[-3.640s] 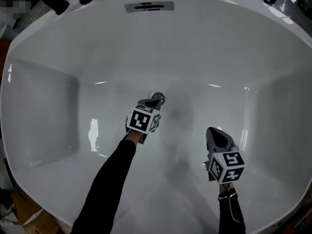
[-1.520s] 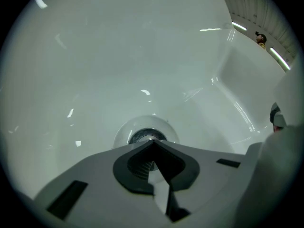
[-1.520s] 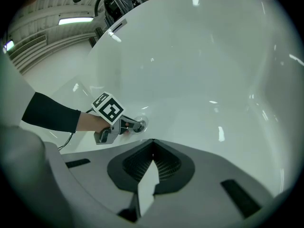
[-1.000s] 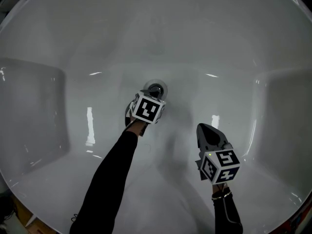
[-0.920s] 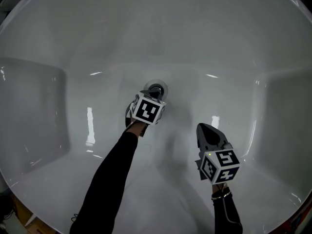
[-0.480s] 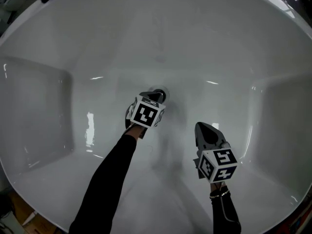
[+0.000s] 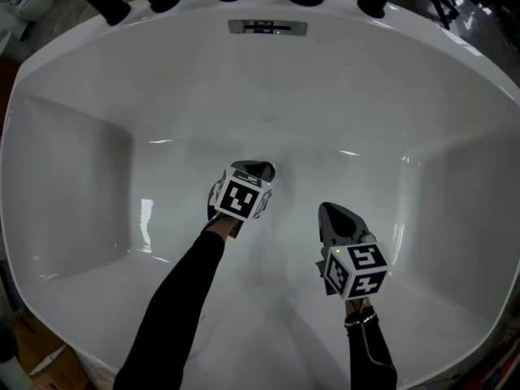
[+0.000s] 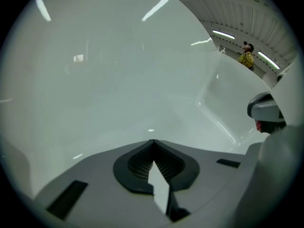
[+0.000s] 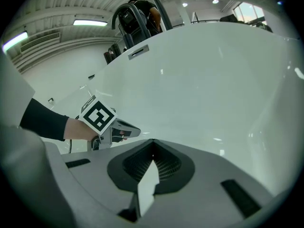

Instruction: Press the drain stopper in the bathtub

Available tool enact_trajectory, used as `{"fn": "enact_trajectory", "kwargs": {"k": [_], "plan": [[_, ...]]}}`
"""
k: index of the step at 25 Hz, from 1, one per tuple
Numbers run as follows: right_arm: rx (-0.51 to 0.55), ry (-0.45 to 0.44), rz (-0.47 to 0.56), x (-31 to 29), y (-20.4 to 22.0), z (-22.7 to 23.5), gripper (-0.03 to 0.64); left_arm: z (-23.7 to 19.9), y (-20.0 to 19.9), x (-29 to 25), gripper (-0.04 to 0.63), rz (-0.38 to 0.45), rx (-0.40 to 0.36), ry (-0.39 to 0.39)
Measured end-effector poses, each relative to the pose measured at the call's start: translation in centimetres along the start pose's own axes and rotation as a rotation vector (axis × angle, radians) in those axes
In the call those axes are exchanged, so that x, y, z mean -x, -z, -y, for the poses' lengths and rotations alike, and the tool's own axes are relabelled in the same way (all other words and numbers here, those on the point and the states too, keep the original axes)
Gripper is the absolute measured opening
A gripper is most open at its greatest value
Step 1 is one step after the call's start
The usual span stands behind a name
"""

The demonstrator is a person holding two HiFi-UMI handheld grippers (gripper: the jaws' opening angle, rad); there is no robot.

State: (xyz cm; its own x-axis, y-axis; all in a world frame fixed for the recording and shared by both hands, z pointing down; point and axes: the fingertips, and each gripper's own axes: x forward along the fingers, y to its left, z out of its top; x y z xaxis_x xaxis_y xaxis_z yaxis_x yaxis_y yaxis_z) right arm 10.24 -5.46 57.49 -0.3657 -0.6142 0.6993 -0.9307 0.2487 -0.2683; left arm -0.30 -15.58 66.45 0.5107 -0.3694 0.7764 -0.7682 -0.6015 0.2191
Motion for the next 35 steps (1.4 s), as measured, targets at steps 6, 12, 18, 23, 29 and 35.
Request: {"fn": "enact_trajectory", "kwargs": {"k": [6, 12, 18, 23, 29, 35], "plan": [[0.022, 0.002, 0.055, 3.9, -5.0, -1.7, 0.002, 1.8, -2.9, 5.4, 0.0, 0.034, -0.021, 0.009], [0.039, 0.023, 0.113, 8.5, -9.8, -3.6, 0.002, 3.4, -6.3, 10.9, 0.0, 0.079, -0.023, 0.009], [0.045, 0.04, 0.147, 12.6, -12.4, -5.6, 0.002, 5.6, -9.0, 15.9, 0.0, 0.131, -0.041, 0.028], [0.04, 0.046, 0.168, 16.0, -14.0, -7.3, 0.001, 6.6, -10.1, 20.0, 0.0, 0.159, -0.024, 0.023], [0.016, 0.047, 0.205, 20.7, -15.8, -9.4, 0.002, 9.5, -11.1, 26.4, 0.0, 0.211, -0.01, 0.048], [0.026, 0.051, 0.238, 25.2, -17.8, -11.1, 0.002, 12.8, -12.9, 32.5, 0.0, 0.279, -0.023, 0.073]]}}
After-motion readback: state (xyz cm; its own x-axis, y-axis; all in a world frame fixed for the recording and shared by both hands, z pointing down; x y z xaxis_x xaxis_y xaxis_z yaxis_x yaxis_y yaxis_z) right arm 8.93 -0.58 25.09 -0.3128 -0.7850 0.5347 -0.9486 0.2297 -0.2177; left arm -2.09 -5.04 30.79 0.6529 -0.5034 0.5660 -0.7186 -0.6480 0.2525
